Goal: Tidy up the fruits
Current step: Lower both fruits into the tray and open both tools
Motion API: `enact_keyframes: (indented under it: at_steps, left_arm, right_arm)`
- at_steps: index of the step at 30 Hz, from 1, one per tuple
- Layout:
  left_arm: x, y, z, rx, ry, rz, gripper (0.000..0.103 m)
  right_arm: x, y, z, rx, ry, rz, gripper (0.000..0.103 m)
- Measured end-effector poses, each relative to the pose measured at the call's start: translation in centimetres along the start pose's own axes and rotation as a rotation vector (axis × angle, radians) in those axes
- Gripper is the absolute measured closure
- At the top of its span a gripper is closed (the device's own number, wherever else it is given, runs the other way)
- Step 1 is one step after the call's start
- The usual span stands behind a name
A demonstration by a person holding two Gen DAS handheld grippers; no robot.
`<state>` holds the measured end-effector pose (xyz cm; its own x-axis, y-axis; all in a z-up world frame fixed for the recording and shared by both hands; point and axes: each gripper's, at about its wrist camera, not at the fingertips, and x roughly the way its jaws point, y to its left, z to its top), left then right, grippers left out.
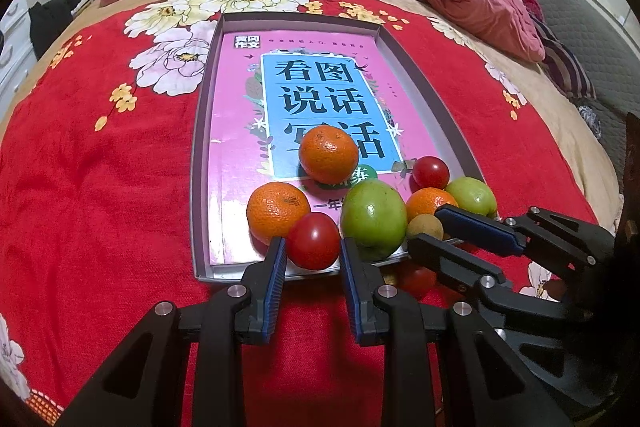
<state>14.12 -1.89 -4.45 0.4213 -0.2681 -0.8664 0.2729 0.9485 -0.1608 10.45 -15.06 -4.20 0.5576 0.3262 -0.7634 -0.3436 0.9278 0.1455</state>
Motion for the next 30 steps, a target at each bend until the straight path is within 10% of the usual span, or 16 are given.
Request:
enact_keyframes:
  at_steps: [30]
  left_arm:
    - [-1.9,-0.8,0.1,0.01,-0.025,-0.025,0.067]
  right_arm:
    - [-1.4,-0.4,0.5,0.011,-0.017,-0.008,0.062]
